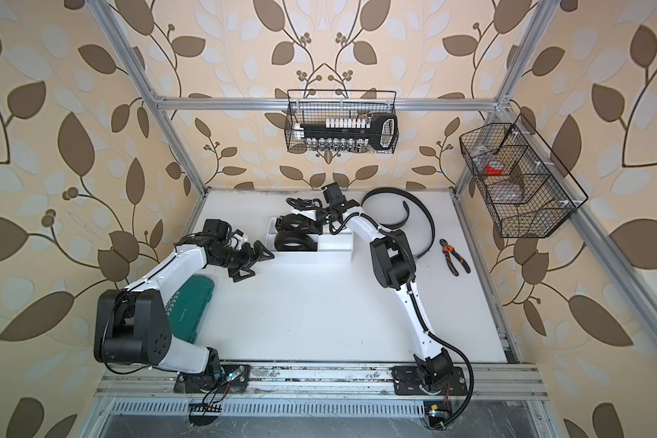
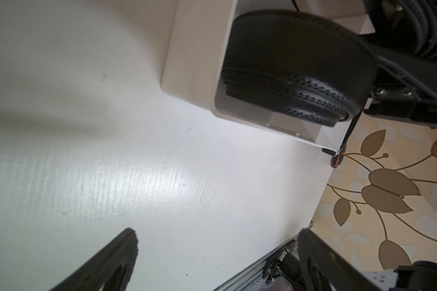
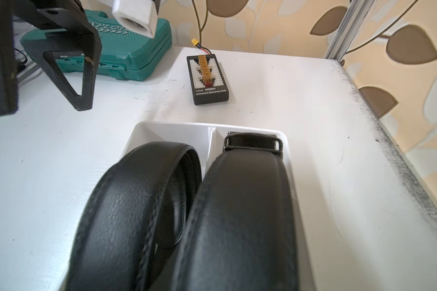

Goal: Place the belts into the storage roll
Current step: Place the belt in the container.

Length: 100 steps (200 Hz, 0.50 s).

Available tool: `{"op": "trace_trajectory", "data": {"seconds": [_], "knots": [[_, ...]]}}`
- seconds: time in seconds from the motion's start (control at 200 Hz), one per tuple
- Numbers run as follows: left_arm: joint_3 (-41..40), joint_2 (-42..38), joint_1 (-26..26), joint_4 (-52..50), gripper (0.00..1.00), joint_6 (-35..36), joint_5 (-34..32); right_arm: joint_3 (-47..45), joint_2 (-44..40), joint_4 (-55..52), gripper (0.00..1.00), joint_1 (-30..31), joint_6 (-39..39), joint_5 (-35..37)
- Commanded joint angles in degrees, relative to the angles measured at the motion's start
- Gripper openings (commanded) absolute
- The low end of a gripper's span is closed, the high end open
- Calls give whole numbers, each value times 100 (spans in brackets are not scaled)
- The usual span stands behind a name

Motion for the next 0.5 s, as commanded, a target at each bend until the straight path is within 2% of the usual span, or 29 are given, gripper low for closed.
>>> {"op": "trace_trajectory", "data": {"seconds": [0.0,0.175,0.365,0.37,0.385,0.395,0.495], "knots": [[22,-57,79,18,99,-15,162,-105,-156,411,36,43,-99,-127],[20,-118,73,9,99,32,148,-211,-551,910,67,66,299,39],[15,-497,72,-42,99,73,-16,-270,-1141,1463,80,78,930,205],[6,-498,72,-40,99,69,-19,-275,-1166,1468,81,78,938,218],[12,-517,78,-31,99,70,-33,-304,-1232,1486,96,73,961,276],[17,-528,74,-29,99,70,-44,-316,-1293,1498,98,77,971,315],[18,-644,73,-38,99,77,-99,-872,-2026,1554,99,79,1265,952]]}}
